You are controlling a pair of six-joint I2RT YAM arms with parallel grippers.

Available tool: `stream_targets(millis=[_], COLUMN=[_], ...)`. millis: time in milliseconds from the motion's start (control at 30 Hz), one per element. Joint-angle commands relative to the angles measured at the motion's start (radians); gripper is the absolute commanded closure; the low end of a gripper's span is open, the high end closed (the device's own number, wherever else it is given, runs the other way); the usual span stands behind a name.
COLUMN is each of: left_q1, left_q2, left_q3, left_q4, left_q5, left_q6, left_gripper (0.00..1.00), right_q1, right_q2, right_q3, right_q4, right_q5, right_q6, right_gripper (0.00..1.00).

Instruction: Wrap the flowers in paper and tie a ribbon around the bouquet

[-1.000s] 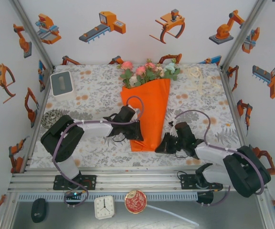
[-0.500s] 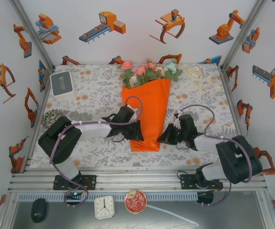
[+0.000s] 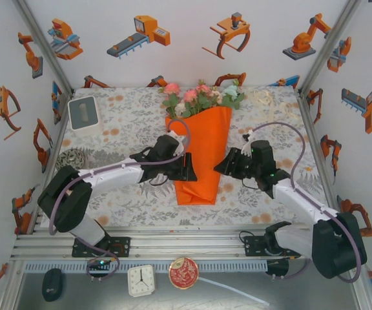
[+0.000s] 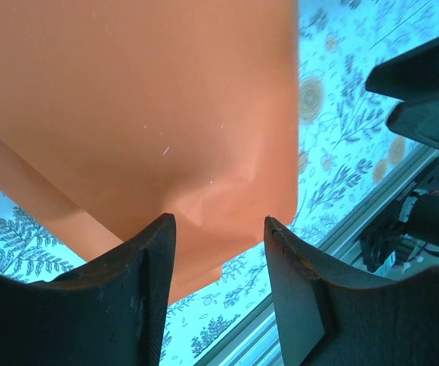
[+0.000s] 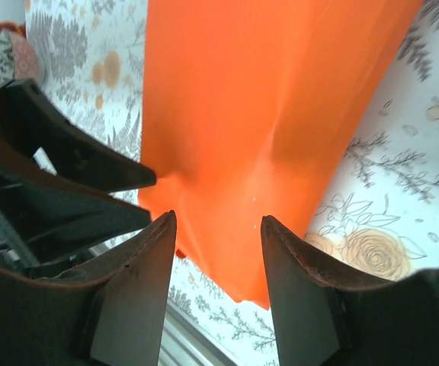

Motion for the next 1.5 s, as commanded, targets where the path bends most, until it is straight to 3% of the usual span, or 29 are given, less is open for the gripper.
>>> stream_targets(millis=[0, 267, 433, 600, 700, 867, 1100, 1300, 1400, 1467], left_q1=[0.003, 0.009, 0.011, 0.01, 0.005, -0.003, 0.003, 0.005, 0.005, 0.005], left_q2=[-0.044, -0.068, -0.116, -0.233, -0.29, -0.324, -0.31, -0.296, -0.296, -0.298], left_q3=[0.048, 0.094, 0.086, -0.012, -0.054, -0.081, -0.076, -0.069, -0.065, -0.061], left_q4=[-0.039, -0.058, -0.019, 0.135, 0.171, 0.156, 0.124, 0.12, 0.119, 0.108], left_q5=[-0.033, -0.058, -0.047, 0.07, 0.111, 0.122, 0.081, 0.034, 0.013, -0.003], left_q6=[0.046, 0.091, 0.154, 0.259, 0.311, 0.391, 0.429, 0.421, 0.408, 0.398], left_gripper=[0.5, 0.49, 0.49, 0.45, 0.41, 0.36, 0.32, 0.32, 0.32, 0.31], right_q1=[-0.023, -0.072, -0.169, -0.361, -0.428, -0.484, -0.5, -0.5, -0.5, -0.501], right_q2=[0.016, 0.115, 0.204, 0.47, 0.647, 0.934, 1.172, 1.224, 1.186, 1.125], right_q3=[0.06, 0.178, 0.285, 0.562, 0.75, 1.074, 1.379, 1.475, 1.456, 1.432], right_q4=[-0.064, -0.058, -0.045, -0.128, -0.216, -0.36, -0.523, -0.618, -0.61, -0.594], right_q5=[0.084, 0.12, 0.271, 0.414, 0.469, 0.45, 0.361, 0.294, 0.272, 0.256], right_q6=[-0.037, -0.053, -0.068, -0.153, -0.214, -0.293, -0.366, -0.369, -0.371, -0.371], right_gripper=[0.53, 0.53, 0.52, 0.51, 0.51, 0.51, 0.52, 0.76, 1.0, 1.0])
